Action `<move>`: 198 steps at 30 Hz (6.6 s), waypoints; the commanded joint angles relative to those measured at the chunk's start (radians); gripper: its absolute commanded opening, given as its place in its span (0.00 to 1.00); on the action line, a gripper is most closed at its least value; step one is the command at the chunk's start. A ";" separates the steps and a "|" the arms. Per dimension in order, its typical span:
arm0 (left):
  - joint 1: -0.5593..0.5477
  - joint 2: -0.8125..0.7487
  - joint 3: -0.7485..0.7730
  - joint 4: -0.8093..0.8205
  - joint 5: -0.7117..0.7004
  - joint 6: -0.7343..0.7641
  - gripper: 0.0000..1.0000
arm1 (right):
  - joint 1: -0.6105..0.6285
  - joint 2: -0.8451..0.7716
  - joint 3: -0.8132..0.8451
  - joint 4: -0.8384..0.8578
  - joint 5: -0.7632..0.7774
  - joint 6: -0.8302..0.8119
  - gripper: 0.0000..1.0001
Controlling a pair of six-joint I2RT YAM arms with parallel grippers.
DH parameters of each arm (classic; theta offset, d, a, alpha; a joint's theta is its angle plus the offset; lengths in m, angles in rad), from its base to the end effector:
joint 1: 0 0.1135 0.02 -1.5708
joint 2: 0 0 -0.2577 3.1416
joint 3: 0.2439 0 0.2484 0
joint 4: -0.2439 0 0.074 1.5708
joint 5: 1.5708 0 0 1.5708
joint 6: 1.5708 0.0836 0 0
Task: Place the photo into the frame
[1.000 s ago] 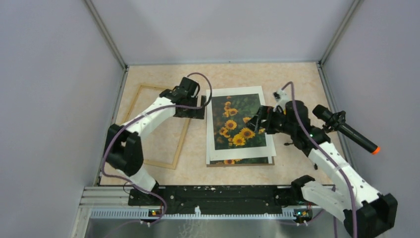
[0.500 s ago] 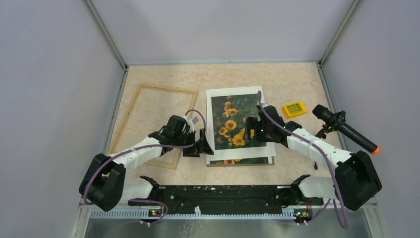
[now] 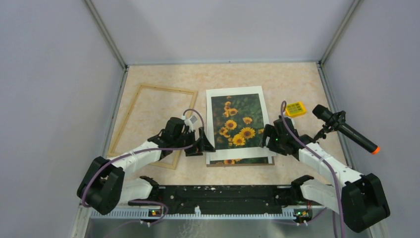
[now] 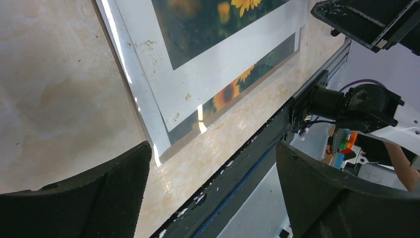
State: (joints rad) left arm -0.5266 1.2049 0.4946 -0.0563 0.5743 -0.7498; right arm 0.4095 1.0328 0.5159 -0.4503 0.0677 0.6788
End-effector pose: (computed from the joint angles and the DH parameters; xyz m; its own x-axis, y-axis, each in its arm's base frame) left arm 0.1963 -0.1667 0.1424 -0.9570 -0.1055 -0.2703 0.1477 0.6249 -0.7666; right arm 0.2008 0.0810 0.1382 -0.8151 0.3291 -0.4768 0.1924 0.9300 0.3130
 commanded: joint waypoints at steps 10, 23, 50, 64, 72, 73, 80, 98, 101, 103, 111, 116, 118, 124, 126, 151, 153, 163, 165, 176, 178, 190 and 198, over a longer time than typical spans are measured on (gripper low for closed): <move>-0.005 0.100 -0.068 0.179 0.006 -0.029 0.97 | 0.000 0.022 -0.077 0.034 -0.039 0.038 0.75; -0.006 0.009 -0.107 0.208 0.026 -0.112 0.93 | 0.000 -0.088 -0.108 0.128 -0.235 0.091 0.72; -0.007 -0.171 -0.101 0.103 -0.089 -0.216 0.97 | 0.000 -0.079 -0.124 0.144 -0.238 0.075 0.71; -0.051 -0.074 -0.122 0.087 -0.089 -0.127 0.99 | 0.052 -0.100 -0.058 -0.067 -0.031 0.068 0.72; -0.076 -0.028 -0.148 0.118 -0.073 -0.124 0.98 | 0.067 -0.065 -0.057 -0.065 0.033 0.076 0.72; -0.081 -0.025 -0.150 0.124 -0.072 -0.127 0.98 | 0.071 -0.060 -0.055 -0.065 0.040 0.078 0.72; -0.119 0.004 -0.156 0.144 -0.087 -0.151 0.98 | 0.074 -0.033 -0.065 -0.004 -0.028 0.066 0.73; -0.141 -0.156 -0.249 0.138 -0.188 -0.237 0.97 | 0.095 -0.272 -0.234 0.168 -0.323 0.158 0.71; -0.148 -0.114 -0.254 0.138 -0.194 -0.224 0.96 | 0.095 -0.285 -0.220 0.177 -0.353 0.164 0.71; -0.155 -0.108 -0.252 0.123 -0.219 -0.215 0.95 | 0.094 -0.288 -0.224 0.193 -0.387 0.177 0.70; -0.162 -0.193 -0.180 -0.079 -0.318 -0.098 0.98 | 0.095 -0.271 -0.256 0.282 -0.406 0.232 0.70; -0.163 -0.230 -0.156 -0.112 -0.318 -0.051 0.99 | 0.095 -0.213 -0.193 0.219 -0.412 0.173 0.69; -0.162 -0.226 -0.134 -0.141 -0.321 -0.042 0.99 | 0.096 -0.238 -0.185 0.201 -0.396 0.160 0.69; -0.162 -0.209 -0.117 -0.140 -0.298 -0.051 0.99 | 0.095 -0.336 -0.146 0.109 -0.347 0.139 0.69; -0.162 -0.200 -0.133 -0.113 -0.271 -0.075 0.99 | 0.095 -0.351 -0.117 0.067 -0.340 0.130 0.69; -0.162 -0.224 -0.236 0.002 -0.260 -0.124 0.97 | 0.095 -0.502 -0.185 0.081 -0.299 0.314 0.60; -0.162 -0.220 -0.241 0.007 -0.260 -0.124 0.97 | 0.096 -0.490 -0.177 0.060 -0.261 0.302 0.57; -0.163 -0.144 -0.248 0.103 -0.216 -0.124 0.98 | 0.095 -0.439 -0.129 0.090 -0.185 0.185 0.09; -0.166 -0.118 -0.248 0.145 -0.188 -0.125 0.99 | 0.094 -0.416 -0.082 0.070 -0.179 0.120 0.00; -0.172 -0.205 0.152 -0.347 -0.485 0.152 0.99 | 0.095 -0.359 0.204 -0.092 -0.105 -0.163 0.00; -0.167 -0.221 0.222 -0.414 -0.553 0.189 0.99 | 0.095 -0.354 0.234 -0.106 -0.104 -0.184 0.00; 0.173 -0.072 0.263 -0.366 -0.555 0.167 0.99 | 0.095 -0.345 0.331 -0.115 -0.156 -0.191 0.00; 0.180 0.169 0.230 -0.247 -0.491 0.132 0.99 | 0.095 -0.405 0.343 -0.082 -0.163 -0.173 0.00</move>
State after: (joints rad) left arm -0.3370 1.2812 0.7254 -0.3946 0.0113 -0.5926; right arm 0.4946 0.6724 0.8078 -0.5854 -0.0875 0.5083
